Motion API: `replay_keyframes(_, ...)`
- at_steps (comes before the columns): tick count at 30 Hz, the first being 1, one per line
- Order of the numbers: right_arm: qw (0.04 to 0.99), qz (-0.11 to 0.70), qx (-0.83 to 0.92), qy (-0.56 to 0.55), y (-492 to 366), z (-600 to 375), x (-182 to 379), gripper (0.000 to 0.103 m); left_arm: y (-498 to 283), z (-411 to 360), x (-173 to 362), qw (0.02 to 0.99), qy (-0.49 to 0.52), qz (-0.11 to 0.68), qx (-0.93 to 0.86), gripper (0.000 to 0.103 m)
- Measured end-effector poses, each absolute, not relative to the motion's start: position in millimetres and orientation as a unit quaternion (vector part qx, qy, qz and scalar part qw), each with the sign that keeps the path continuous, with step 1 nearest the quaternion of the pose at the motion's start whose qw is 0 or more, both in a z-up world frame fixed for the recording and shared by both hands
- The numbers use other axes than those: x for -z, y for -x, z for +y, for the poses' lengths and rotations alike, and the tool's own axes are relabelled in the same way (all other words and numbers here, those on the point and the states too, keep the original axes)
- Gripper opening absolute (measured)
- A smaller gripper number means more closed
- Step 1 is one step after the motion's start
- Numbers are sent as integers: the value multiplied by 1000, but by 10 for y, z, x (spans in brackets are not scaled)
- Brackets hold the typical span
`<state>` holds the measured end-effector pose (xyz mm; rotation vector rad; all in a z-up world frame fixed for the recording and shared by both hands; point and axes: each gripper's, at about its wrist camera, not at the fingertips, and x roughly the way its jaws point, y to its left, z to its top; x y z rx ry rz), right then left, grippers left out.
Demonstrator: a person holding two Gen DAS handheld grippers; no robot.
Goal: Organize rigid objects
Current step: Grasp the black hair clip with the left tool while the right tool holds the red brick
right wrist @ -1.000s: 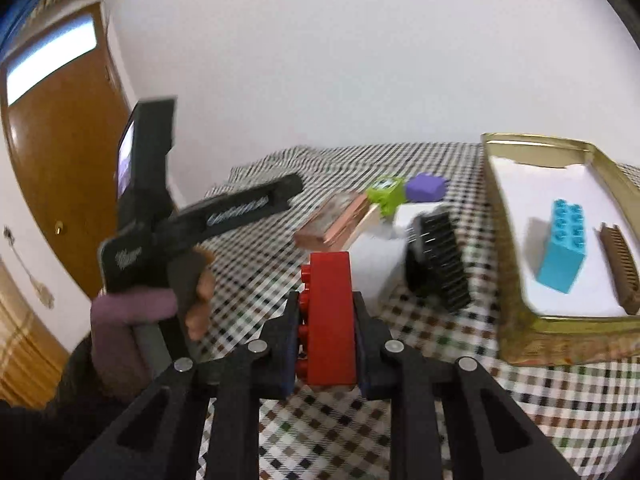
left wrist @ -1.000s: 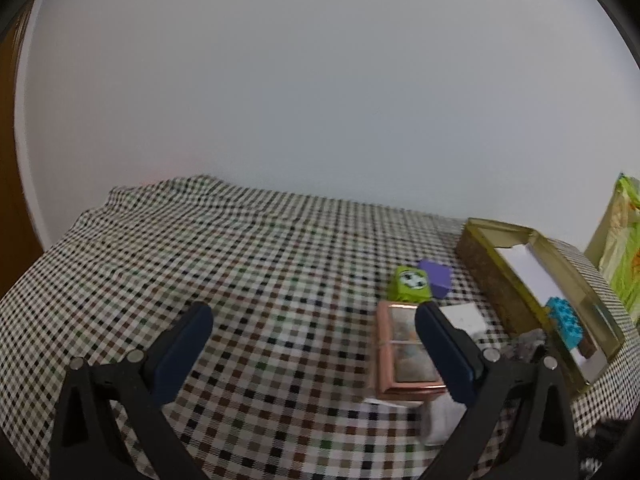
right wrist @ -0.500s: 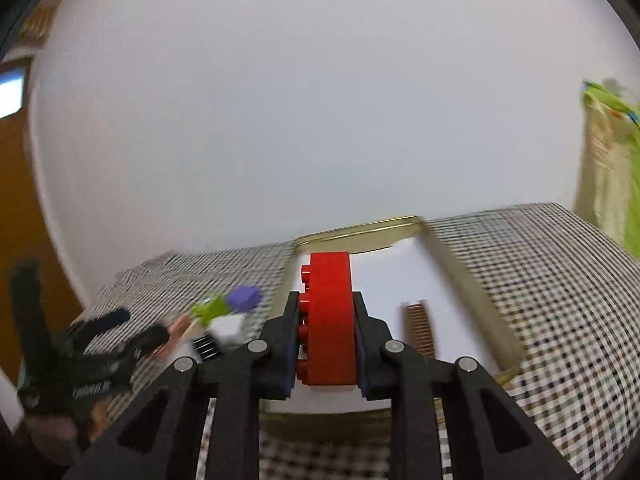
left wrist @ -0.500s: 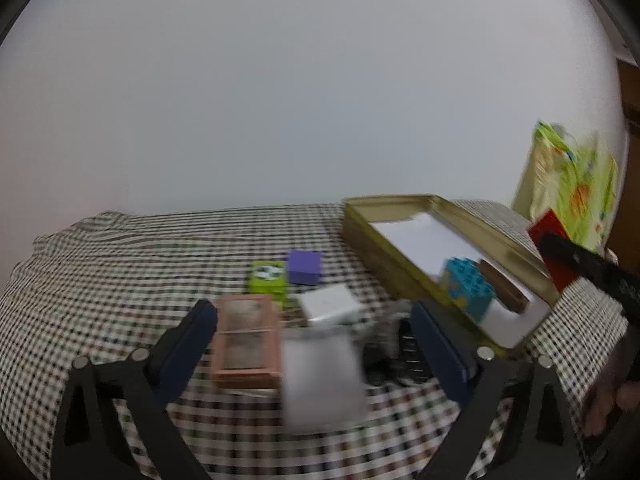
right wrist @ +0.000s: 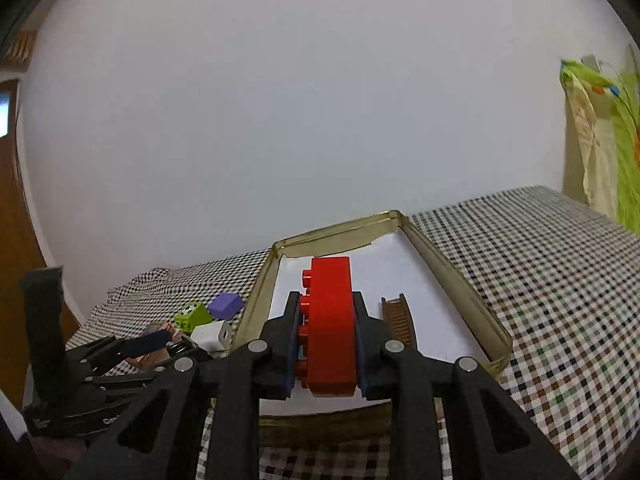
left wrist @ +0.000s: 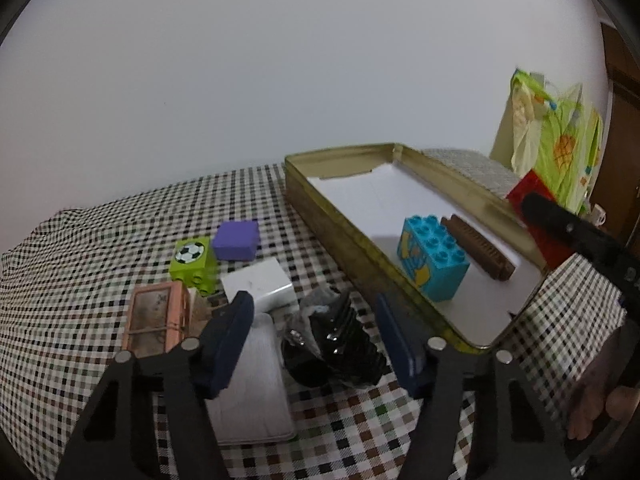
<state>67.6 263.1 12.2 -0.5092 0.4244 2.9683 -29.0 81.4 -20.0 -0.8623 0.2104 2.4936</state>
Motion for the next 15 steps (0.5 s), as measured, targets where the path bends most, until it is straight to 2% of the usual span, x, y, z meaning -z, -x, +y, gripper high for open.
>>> replay_keyframes(2, 48, 133, -976, 168, -703, 2609, -121, 25, 321, 842, 232, 243, 328, 81, -909, 56)
replay_keyframes(4, 47, 131, -975, 173, -611, 2660, -83, 25, 337, 858, 253, 247, 339, 80, -904, 46)
replay_keyframes(15, 51, 156, -970, 181, -685, 2715, -80, 25, 251, 835, 202, 255, 326, 73, -907, 40)
